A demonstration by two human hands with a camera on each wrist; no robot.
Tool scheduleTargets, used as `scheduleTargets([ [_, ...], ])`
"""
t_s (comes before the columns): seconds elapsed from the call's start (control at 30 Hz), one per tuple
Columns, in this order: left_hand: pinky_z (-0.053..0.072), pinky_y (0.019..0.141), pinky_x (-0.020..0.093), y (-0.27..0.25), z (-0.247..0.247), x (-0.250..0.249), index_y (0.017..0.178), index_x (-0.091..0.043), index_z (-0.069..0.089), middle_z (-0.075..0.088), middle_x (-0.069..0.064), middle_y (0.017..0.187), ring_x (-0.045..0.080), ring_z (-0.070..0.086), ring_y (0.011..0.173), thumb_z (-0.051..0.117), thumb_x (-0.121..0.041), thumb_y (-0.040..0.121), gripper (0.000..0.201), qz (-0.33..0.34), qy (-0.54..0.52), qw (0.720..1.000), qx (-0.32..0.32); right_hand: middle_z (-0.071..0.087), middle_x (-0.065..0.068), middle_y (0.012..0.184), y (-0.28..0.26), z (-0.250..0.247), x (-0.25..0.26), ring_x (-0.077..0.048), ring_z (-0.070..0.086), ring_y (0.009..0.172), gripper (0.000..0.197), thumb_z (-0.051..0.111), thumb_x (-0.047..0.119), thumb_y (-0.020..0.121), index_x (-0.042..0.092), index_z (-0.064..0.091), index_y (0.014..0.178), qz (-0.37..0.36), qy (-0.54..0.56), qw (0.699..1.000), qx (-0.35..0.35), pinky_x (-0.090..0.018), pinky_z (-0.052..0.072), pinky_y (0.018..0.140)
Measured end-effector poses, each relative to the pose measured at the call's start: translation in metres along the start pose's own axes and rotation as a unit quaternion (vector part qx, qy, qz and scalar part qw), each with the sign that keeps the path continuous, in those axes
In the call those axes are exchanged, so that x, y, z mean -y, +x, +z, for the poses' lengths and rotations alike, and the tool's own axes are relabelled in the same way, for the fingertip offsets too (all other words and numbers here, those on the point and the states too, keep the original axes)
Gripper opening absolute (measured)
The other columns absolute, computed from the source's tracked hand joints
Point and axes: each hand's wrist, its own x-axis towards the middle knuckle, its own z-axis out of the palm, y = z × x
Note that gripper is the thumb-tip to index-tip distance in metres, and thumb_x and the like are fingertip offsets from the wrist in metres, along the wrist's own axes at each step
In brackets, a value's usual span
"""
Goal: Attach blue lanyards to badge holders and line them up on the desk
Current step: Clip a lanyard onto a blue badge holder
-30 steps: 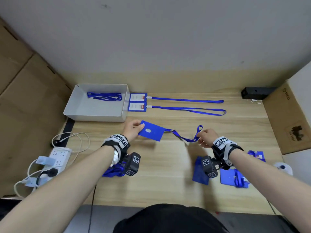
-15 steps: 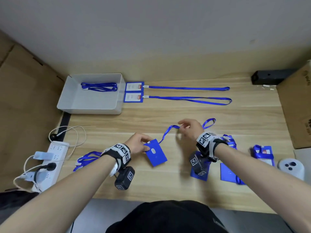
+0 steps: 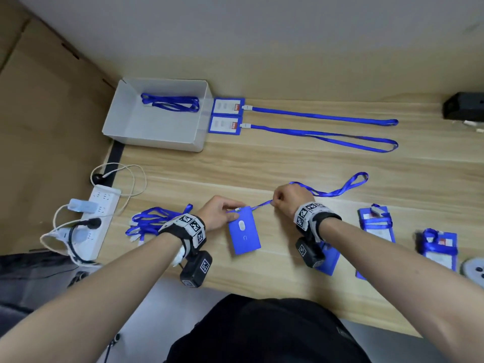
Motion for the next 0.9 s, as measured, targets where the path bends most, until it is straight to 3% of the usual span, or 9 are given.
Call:
scheduleTargets([
  [0.1,0.049,0.087,0.016,0.002,0.003,0.004,0.130,-0.003,0.059,0.064,0.011,0.125,0.012,0.059,0.110,0.064,0.005,0.089,0.042,-0.043,-0.039,0.998,-0.008,0.069,0.005,0.078,-0.003,-0.016,-0.020,-0.021,0.064,0.077,0.012,0.070,0.036,0.077,0.024,0.070,0.077,0.048,0.023,0.998,-0.019,-0.028,0.049,0.065],
  [0.2,0.052,0.090,0.029,0.011,0.011,0.004,0.119,-0.012,0.068,0.067,0.009,0.118,0.015,0.062,0.109,0.065,-0.002,0.090,0.031,-0.054,-0.025,0.998,0.003,0.070,0.004,0.078,-0.013,-0.026,-0.034,-0.022,0.065,0.077,0.010,0.070,0.035,0.078,0.025,0.072,0.076,0.059,0.000,0.998,-0.010,-0.029,0.051,0.066],
  [0.27,0.053,0.091,0.032,0.016,0.019,-0.003,0.114,-0.015,0.070,0.068,0.006,0.112,0.017,0.063,0.108,0.064,-0.002,0.090,0.028,-0.045,-0.024,0.999,0.017,0.070,0.005,0.079,-0.020,-0.030,-0.041,-0.021,0.065,0.077,0.008,0.070,0.034,0.078,0.027,0.072,0.075,0.070,-0.007,0.998,0.004,-0.029,0.052,0.066],
  [0.37,0.050,0.087,0.028,0.022,0.028,-0.015,0.108,-0.019,0.072,0.066,-0.002,0.107,0.013,0.059,0.108,0.061,-0.001,0.090,0.027,-0.020,-0.015,0.999,0.029,0.071,0.009,0.082,-0.031,-0.036,-0.046,-0.020,0.066,0.081,0.011,0.064,0.024,0.075,0.030,0.072,0.077,0.065,-0.001,0.998,0.001,-0.027,0.050,0.068],
  [0.5,0.050,0.088,0.026,0.026,0.033,-0.022,0.103,-0.024,0.071,0.066,0.000,0.114,0.010,0.058,0.111,0.059,0.000,0.090,0.030,-0.004,-0.027,0.999,0.043,0.070,0.006,0.098,-0.039,-0.038,-0.030,-0.016,0.063,0.093,0.028,0.064,0.017,0.077,0.027,0.073,0.102,-0.031,0.056,0.997,-0.049,-0.030,0.052,0.081],
  [0.63,0.052,0.082,0.028,0.025,0.029,-0.025,0.105,-0.025,0.070,0.066,0.003,0.103,0.012,0.062,0.094,0.059,0.000,0.090,0.031,-0.008,-0.039,0.998,0.047,0.066,0.002,0.112,-0.038,-0.029,-0.006,-0.017,0.055,0.108,0.048,0.077,0.030,0.073,0.027,0.067,0.119,-0.117,0.046,0.992,0.024,-0.035,0.047,0.092],
  [0.73,0.055,0.080,0.036,0.023,0.022,-0.026,0.099,-0.023,0.069,0.070,0.008,0.097,0.021,0.065,0.081,0.057,0.003,0.090,0.030,-0.020,-0.093,0.994,0.057,0.071,0.007,0.094,-0.040,-0.014,0.005,-0.012,0.065,0.089,0.037,0.075,0.038,0.067,0.029,0.073,0.102,-0.119,0.150,0.980,0.049,-0.033,0.054,0.083],
  [0.83,0.052,0.074,0.027,0.021,0.012,-0.028,0.104,-0.015,0.068,0.068,0.010,0.097,0.020,0.063,0.081,0.052,0.006,0.091,0.029,-0.032,-0.105,0.992,0.068,0.069,0.006,0.077,-0.043,-0.005,0.010,-0.010,0.060,0.071,0.016,0.077,0.028,0.078,0.028,0.076,0.094,-0.115,0.196,0.974,0.023,-0.031,0.051,0.074],
  [0.9,0.049,0.068,0.020,0.021,0.005,-0.031,0.110,-0.010,0.069,0.066,0.007,0.094,0.017,0.060,0.080,0.052,0.003,0.091,0.028,-0.036,-0.093,0.993,0.058,0.065,0.002,0.070,-0.046,-0.006,0.011,-0.012,0.054,0.066,0.009,0.070,0.037,0.086,0.031,0.074,0.090,-0.141,0.172,0.974,0.029,-0.032,0.047,0.069],
])
